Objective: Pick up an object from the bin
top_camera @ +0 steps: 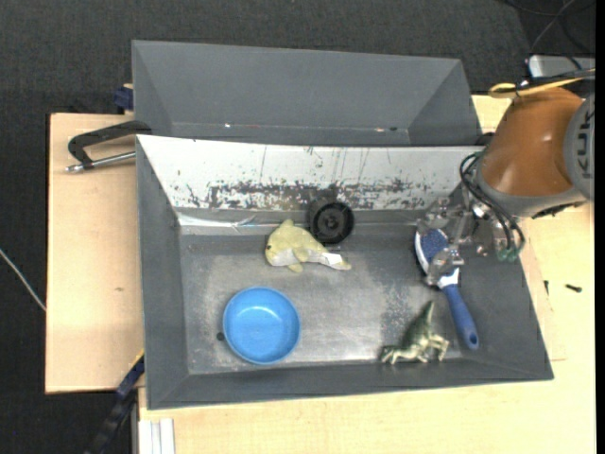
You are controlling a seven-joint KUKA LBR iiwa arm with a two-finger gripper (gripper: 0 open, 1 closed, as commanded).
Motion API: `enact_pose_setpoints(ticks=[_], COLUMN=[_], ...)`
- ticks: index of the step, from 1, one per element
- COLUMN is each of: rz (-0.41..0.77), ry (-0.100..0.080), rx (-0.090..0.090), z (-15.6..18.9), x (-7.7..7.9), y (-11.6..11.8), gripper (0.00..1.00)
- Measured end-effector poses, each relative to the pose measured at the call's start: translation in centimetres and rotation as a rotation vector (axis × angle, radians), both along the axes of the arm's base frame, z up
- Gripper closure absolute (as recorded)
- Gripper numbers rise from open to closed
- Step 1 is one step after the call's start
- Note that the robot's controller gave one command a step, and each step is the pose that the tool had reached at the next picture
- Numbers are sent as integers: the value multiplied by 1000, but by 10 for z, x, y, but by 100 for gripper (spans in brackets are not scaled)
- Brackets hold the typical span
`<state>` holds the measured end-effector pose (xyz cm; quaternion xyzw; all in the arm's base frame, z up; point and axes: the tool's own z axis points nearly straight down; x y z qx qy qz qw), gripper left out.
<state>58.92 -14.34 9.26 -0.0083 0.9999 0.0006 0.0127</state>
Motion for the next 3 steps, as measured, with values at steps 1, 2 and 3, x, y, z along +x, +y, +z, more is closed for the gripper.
enact_pose_setpoints(ticks=[1, 2, 3], rz=[494, 492, 808], ry=[13, 17, 19], rx=[-11, -8, -15], z=[91, 89, 3], x=[-4, -5, -4], y=[18, 18, 19], gripper=[100, 0, 0])
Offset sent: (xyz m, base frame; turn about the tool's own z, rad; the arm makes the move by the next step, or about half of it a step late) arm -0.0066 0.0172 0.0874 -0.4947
